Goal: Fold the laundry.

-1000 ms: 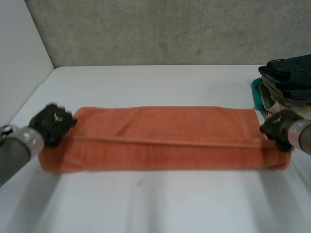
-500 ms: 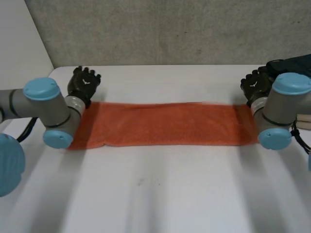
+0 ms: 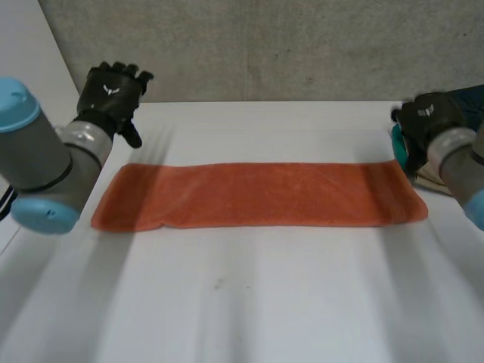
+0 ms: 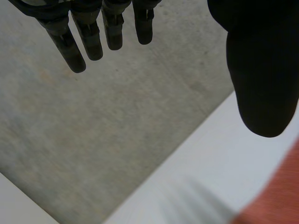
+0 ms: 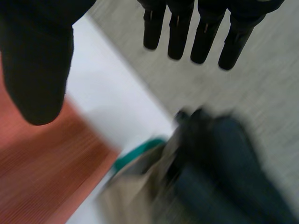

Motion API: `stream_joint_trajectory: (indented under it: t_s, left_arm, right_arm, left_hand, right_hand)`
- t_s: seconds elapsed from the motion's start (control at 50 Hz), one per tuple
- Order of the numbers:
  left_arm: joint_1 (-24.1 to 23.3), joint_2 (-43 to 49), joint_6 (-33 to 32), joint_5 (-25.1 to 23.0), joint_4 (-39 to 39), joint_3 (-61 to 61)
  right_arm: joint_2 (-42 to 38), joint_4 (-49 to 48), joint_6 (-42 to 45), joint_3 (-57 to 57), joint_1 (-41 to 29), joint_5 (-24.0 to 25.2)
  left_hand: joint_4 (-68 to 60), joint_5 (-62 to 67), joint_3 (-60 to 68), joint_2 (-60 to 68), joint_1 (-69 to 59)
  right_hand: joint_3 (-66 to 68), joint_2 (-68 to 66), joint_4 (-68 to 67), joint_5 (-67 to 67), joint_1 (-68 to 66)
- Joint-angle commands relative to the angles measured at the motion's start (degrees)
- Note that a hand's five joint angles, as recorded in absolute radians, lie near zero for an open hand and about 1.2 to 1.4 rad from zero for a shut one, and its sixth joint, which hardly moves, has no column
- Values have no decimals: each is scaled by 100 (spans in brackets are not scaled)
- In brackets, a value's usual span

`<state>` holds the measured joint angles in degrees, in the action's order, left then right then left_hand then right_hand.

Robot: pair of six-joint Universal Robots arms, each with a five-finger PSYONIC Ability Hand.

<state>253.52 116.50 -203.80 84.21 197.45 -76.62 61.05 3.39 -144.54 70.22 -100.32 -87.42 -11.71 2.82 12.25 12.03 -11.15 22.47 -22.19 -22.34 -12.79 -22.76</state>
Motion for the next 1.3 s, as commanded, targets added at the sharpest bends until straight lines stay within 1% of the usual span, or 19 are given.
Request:
stream_joint_trajectory:
  t_s: [0.02, 0.12, 0.36, 0.4, 0.42, 0.52, 0.58, 0.66, 0.74, 0.8, 0.88, 0.96, 1.0, 1.04, 1.1, 1.12, 1.2, 1.24, 1.3]
  left_arm:
    - [110, -409, 447, -378, 66, -1082]
    - [251, -391, 456, -502, 75, -1197]
    - [260, -312, 456, -493, 154, -1197]
    - [260, -312, 456, -493, 198, -1215]
    - [269, -312, 456, -493, 207, -1215]
    - [269, -312, 464, -493, 207, -1232]
    - [251, -347, 464, -493, 207, -1250]
    - [260, -470, 464, -493, 189, -1303]
    - [286, -725, 464, -502, 198, -1461]
    - [382, -839, 464, -502, 207, -1575]
    - [479, -997, 465, -502, 207, -1689]
    - [488, -1085, 473, -502, 207, -1769]
    - [488, -1103, 464, -502, 207, -1777]
    - [488, -1147, 473, -502, 207, -1786]
    - [488, -1165, 473, -493, 207, -1795]
    - [480, -1173, 473, -493, 207, -1795]
    - [409, -1165, 491, -493, 207, -1812]
    - [392, -1156, 508, -493, 215, -1839]
    - [330, -1147, 526, -493, 250, -1839]
  right_arm:
    - [-14, 603, -39, 668, 557, 480]
    - [-408, -20, -83, 932, 830, 910]
    - [-1227, -831, -13, 687, 830, 964]
    - [-1323, -874, 5, 651, 821, 938]
    - [-1376, -901, 5, 608, 839, 920]
    - [-1202, -1094, 5, 677, 944, 534]
    - [-1000, -1033, 22, 774, 1146, 489]
    - [-411, -796, 643, 888, 1830, 472]
    - [-278, -769, 1811, 801, 2183, 384]
    - [-287, -813, 2367, 696, 2219, 297]
    - [-234, -1015, 2457, 590, 1711, 182]
    - [-120, -1655, 2264, 546, 648, 295]
    - [-76, -2147, 2194, 572, 41, 558]
    - [-76, -2683, 2185, 590, -704, 1093]
    - [-190, -3053, 2193, 572, -1339, 1639]
    - [-355, -3220, 2193, 546, -1680, 2041]
    - [-1136, -3344, 2246, 345, -2446, 2807]
    - [-1463, -3292, 2229, 195, -2641, 2958]
    - [-1982, -3151, 2211, 1, -2931, 2915]
  left_hand:
    - [171, -282, -225, -203, 115]
    - [171, -282, -225, -203, 115]
    - [171, -282, -225, -203, 115]
    - [171, -282, -225, -203, 115]
    - [171, -282, -225, -203, 115]
    - [171, -282, -225, -203, 115]
    - [171, -282, -225, -203, 115]
    - [171, -282, -225, -203, 115]
    - [171, -282, -225, -203, 115]
    - [171, -282, -225, -203, 115]
    - [171, -282, -225, -203, 115]
    - [171, -282, -225, -203, 115]
    - [171, -282, -225, -203, 115]
    - [171, -282, -225, -203, 115]
    - [171, -282, -225, -203, 115]
    - [171, -282, -225, -203, 115]
    - [171, -282, -225, -203, 115]
    - [171, -282, -225, -203, 115]
    - [171, -282, -225, -203, 115]
  right_hand:
    - [1251, -1279, -1264, -1219, -1222]
    - [1251, -1279, -1264, -1219, -1222]
    - [1284, -1312, -1297, -1253, -1256]
    - [2003, -2031, -2016, -1971, -1974]
    - [5716, -5744, -5729, -5684, -5687]
    - [5753, -5781, -5766, -5721, -5724]
    - [5753, -5781, -5766, -5721, -5724]
    - [5753, -5781, -5766, -5721, -5724]
    - [5753, -5781, -5766, -5721, -5724]
    - [5753, -5781, -5766, -5721, -5724]
    - [5753, -5781, -5766, -5721, -5724]
    - [5753, -5781, -5766, -5721, -5724]
    - [5753, -5781, -5766, -5721, -5724]
    - [5753, -5781, -5766, -5721, -5724]
    - [5753, -5781, -5766, -5721, -5724]
    - [5753, -5781, -5766, -5721, -5724]
    - [5753, -5781, -5766, -5721, -5724]
    - [5753, -5781, -5766, -5721, -5724]
    - [5753, -5781, -5766, -5721, -5724]
